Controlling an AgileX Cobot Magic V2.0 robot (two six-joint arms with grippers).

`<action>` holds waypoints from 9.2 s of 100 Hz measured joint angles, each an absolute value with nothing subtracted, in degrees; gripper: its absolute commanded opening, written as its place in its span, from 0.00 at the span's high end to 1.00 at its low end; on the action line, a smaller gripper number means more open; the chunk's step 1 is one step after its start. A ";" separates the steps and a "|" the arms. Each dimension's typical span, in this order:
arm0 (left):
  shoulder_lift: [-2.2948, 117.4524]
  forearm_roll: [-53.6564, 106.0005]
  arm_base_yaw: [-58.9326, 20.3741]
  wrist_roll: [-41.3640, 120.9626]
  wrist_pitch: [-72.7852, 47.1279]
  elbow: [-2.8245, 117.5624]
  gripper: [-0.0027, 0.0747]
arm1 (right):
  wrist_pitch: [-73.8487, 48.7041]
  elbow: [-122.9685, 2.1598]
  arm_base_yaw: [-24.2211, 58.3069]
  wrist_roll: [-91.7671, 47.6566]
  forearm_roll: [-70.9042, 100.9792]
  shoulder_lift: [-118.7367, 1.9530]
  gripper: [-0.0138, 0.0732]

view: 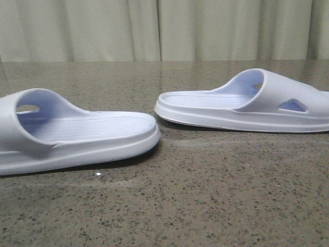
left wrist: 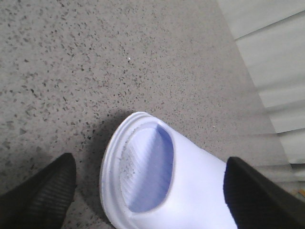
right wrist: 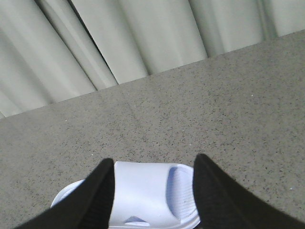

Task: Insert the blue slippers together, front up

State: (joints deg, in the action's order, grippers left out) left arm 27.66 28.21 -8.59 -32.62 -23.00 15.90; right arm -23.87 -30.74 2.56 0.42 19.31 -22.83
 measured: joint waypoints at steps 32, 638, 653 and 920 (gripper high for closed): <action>35.47 30.01 -8.59 -32.72 -21.94 15.81 0.27 | -23.87 -30.74 2.56 0.42 19.31 -22.83 0.48; 41.04 71.87 -8.59 11.13 -27.73 27.78 0.94 | -14.80 -30.97 2.56 3.56 46.56 -65.55 0.48; 41.04 71.87 -8.59 11.13 -27.73 27.78 0.94 | -15.02 -30.97 2.56 3.56 47.95 -65.55 0.57; 41.04 85.31 -8.59 13.96 -33.30 27.78 0.94 | -37.86 -49.01 2.56 -3.55 48.95 -44.29 0.96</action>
